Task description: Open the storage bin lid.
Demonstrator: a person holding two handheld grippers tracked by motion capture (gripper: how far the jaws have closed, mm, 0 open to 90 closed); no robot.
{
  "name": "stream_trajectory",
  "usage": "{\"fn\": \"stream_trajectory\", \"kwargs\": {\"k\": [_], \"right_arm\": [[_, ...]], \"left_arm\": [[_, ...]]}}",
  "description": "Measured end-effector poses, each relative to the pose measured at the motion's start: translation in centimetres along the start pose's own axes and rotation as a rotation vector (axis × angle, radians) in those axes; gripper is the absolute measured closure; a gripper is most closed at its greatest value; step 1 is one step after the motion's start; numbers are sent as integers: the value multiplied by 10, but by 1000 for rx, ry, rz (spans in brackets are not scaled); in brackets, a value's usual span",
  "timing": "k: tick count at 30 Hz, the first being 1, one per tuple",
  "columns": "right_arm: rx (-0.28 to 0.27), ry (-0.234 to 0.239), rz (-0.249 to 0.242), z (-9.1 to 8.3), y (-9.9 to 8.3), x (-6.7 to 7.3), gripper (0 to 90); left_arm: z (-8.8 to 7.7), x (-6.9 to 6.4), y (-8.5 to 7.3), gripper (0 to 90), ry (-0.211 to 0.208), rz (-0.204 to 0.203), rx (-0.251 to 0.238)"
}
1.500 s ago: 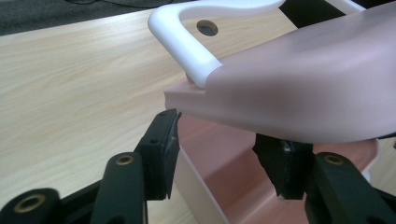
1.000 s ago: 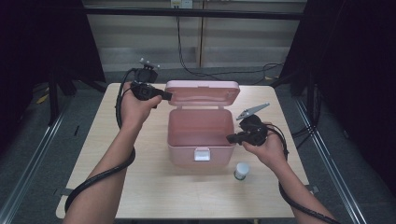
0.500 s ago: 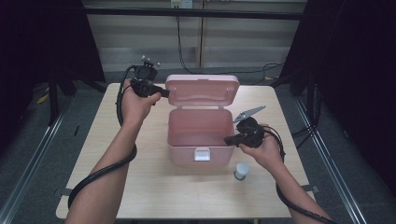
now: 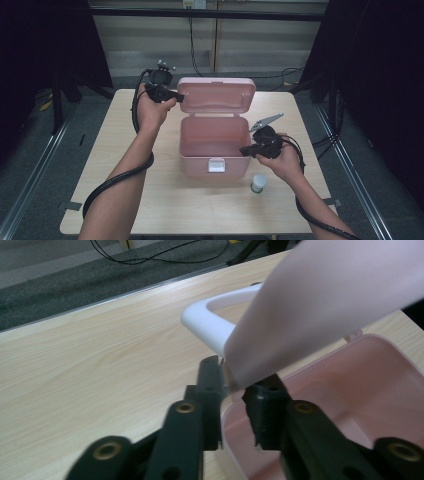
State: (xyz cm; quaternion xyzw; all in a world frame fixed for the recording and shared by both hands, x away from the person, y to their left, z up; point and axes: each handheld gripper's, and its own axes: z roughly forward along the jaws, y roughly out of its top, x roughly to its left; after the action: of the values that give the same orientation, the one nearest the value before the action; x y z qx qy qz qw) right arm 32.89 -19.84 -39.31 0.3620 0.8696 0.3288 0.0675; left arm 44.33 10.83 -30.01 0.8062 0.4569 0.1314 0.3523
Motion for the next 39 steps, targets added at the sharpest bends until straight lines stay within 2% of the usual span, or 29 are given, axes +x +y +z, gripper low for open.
{"fn": "stream_trajectory", "kwargs": {"k": [7, 11, 13, 18, 25, 32, 35, 39], "right_arm": [[-3, 3, -3, 1, -1, 1, 900], [-5, 7, -10, 3, -2, 1, 900], [8, -12, -19, 4, -2, 2, 900], [-11, 7, -12, 4, -4, 0, 900], [11, 2, -28, 4, -2, 3, 900], [11, 15, -33, 5, -2, 5, 900], [2, 45, -22, 9, -2, 7, 900], [9, 46, -27, 9, -1, 8, 900]], "left_arm": [[3, 0, 8, 823, 28, -20, 28], [4, 2, 10, 826, 24, -28, 35], [4, 2, 10, 828, 25, -29, 38], [5, 3, 12, 831, 24, -32, 46], [4, 4, 13, 834, 32, -40, 58], [3, 4, 14, 837, 39, -46, 69], [4, 4, 15, 840, 46, -46, 65], [5, 5, 17, 844, 53, -48, 71]]}}
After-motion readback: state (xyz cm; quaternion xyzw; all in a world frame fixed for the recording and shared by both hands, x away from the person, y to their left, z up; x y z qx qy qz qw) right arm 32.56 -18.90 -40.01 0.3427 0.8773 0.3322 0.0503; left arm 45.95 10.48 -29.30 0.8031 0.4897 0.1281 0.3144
